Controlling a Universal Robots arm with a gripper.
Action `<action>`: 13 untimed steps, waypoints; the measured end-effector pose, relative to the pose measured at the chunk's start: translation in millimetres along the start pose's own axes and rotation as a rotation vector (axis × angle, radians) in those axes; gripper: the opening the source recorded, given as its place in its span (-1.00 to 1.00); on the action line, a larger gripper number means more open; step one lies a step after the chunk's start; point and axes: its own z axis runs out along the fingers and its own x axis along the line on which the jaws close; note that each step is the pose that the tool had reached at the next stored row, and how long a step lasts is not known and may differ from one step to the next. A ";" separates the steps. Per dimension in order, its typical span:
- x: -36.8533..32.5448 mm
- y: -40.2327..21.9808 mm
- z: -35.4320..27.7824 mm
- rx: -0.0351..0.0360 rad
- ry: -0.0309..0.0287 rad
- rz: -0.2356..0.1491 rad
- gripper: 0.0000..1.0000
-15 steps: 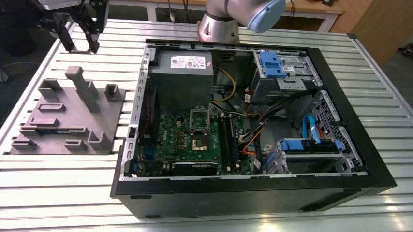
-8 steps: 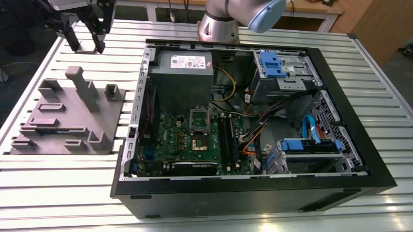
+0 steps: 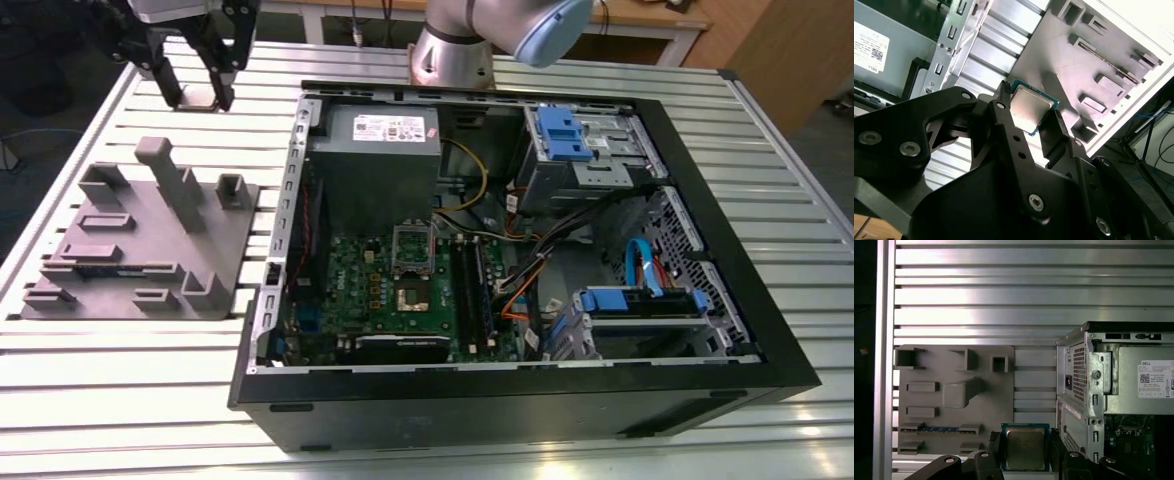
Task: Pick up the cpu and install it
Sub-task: 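Pick up the cpu and move it towards the insertion slot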
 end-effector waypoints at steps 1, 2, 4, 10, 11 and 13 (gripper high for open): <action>-2.0 0.0 0.0 0.0000 0.0000 0.000 -0.06; -4.0 0.0 -0.1 0.0001 0.0000 0.000 -0.06; -8.2 0.1 -0.1 0.0000 0.0000 0.000 -0.06; -28.5 0.3 -0.3 0.0000 0.0000 0.000 -0.06; -33.1 0.4 -0.4 0.0001 0.0001 0.000 -0.06; -42.0 0.5 -0.5 0.0000 0.0001 0.000 -0.06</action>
